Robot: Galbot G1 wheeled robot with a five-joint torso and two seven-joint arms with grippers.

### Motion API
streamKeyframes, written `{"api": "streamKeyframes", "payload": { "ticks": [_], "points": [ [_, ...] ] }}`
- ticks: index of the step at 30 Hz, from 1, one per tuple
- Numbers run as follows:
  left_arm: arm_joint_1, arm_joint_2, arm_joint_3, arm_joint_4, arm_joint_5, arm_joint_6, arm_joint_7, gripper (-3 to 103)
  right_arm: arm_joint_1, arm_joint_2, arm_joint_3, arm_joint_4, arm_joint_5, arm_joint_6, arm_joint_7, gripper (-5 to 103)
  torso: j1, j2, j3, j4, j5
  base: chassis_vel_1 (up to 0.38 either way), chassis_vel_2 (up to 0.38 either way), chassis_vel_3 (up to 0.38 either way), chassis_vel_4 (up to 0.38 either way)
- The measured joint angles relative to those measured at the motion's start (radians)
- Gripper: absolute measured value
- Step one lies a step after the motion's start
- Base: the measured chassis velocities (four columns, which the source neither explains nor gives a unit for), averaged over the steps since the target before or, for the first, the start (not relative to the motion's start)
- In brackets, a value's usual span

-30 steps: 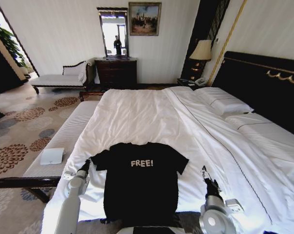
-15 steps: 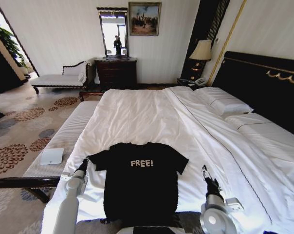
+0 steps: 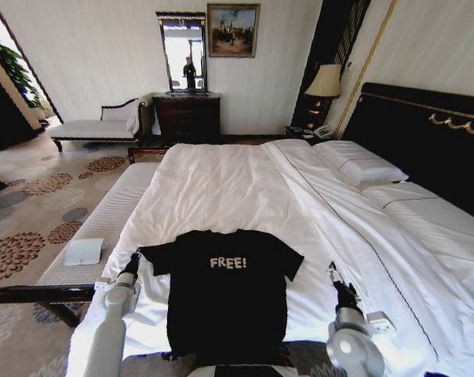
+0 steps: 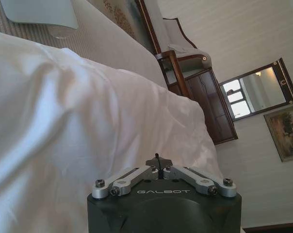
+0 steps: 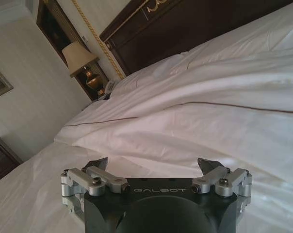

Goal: Fold the clothes on the bed.

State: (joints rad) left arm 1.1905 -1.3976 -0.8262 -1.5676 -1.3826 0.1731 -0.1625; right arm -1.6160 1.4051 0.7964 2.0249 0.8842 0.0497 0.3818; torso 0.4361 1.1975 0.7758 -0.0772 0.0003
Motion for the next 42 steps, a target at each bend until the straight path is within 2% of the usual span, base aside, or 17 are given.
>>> {"api": "streamKeyframes", "payload": {
  "ticks": [6, 14, 17, 21, 30, 33, 34, 36, 37, 38, 39, 42],
  "points": [
    [0.008, 0.003, 0.003, -0.012, 0.003, -0.002, 0.009, 0, 0.033, -0.058, 0.035, -0.017, 0.032, 0.0, -0.012, 100, 0.0, 0.0, 0.0, 0.0001, -0.0002, 0.0, 0.0, 0.0, 0.0],
    [0.009, -0.018, 0.012, 0.022, 0.039, -0.003, 0.007, 0, 0.036, -0.055, 0.026, -0.026, 0.033, 0.0, -0.017, 100, 0.0, 0.0, 0.0, 0.0001, -0.0002, 0.0, 0.0, 0.0, 0.0],
    [0.006, -0.024, 0.013, 0.042, 0.05, -0.002, -0.008, 0, 0.04, -0.059, 0.022, -0.034, 0.032, 0.0, -0.018, 100, 0.0, 0.0, 0.0, 0.0001, -0.0001, 0.0, 0.0, 0.0, 0.0],
    [0.019, -0.027, 0.014, 0.046, 0.064, 0.014, -0.058, 0, 0.054, -0.074, 0.019, -0.046, 0.036, 0.0, -0.018, 100, 0.0, 0.0, 0.0, 0.0, -0.0002, 0.0, 0.0, 0.0, 0.0],
    [0.067, -0.048, 0.006, -0.017, 0.117, 0.023, -0.087, -1, 0.068, -0.081, 0.004, -0.057, 0.047, 0.0, -0.018, 100, 0.0, 0.0, 0.0, 0.0001, -0.0002, 0.0, 0.0, 0.0, 0.0],
    [0.083, -0.046, -0.001, -0.069, 0.195, 0.002, -0.086, 15, 0.063, -0.084, 0.004, -0.04, 0.058, 0.0, -0.018, 100, 0.0, 0.0, 0.0, 0.0001, -0.0003, 0.0, 0.0, 0.0, 0.0],
    [0.083, -0.046, -0.001, -0.069, 0.195, 0.002, -0.086, 15, 0.063, -0.084, 0.004, -0.04, 0.058, 0.0, -0.018, 100, 0.0, 0.0, 0.0, 0.0001, -0.0003, 0.0, 0.0, 0.0, 0.0],
    [0.095, -0.038, -0.002, -0.121, 0.262, -0.008, -0.076, 26, 0.058, -0.089, 0.01, -0.03, 0.068, 0.0, -0.018, 100, 0.0, 0.0, 0.0, 0.0002, -0.0002, 0.0, 0.0, 0.0, 0.0],
    [0.097, -0.032, -0.002, -0.146, 0.287, -0.01, -0.071, 26, 0.057, -0.092, 0.014, -0.026, 0.073, 0.0, -0.018, 100, 0.0, 0.0, 0.0, 0.0002, -0.0003, 0.0, 0.0, 0.0, 0.0],
    [0.094, -0.025, 0.001, -0.178, 0.307, -0.008, -0.065, 31, 0.056, -0.094, 0.019, -0.022, 0.079, 0.0, -0.017, 100, 0.0, 0.0, 0.0, 0.0003, -0.0002, 0.0, 0.0, 0.0, 0.0],
    [0.094, -0.025, 0.001, -0.178, 0.307, -0.008, -0.065, 31, 0.056, -0.094, 0.019, -0.022, 0.079, 0.0, -0.017, 100, 0.0, 0.0, 0.0, 0.0003, -0.0002, 0.0, 0.0, 0.0, 0.0],
    [0.05, 0.0, 0.023, -0.208, 0.336, 0.029, -0.067, 47, 0.053, -0.099, 0.03, -0.013, 0.09, 0.0, -0.015, 100, 0.0, 0.0, 0.0, 0.0002, -0.0001, 0.0, 0.0, 0.0, 0.0]
  ]
}}
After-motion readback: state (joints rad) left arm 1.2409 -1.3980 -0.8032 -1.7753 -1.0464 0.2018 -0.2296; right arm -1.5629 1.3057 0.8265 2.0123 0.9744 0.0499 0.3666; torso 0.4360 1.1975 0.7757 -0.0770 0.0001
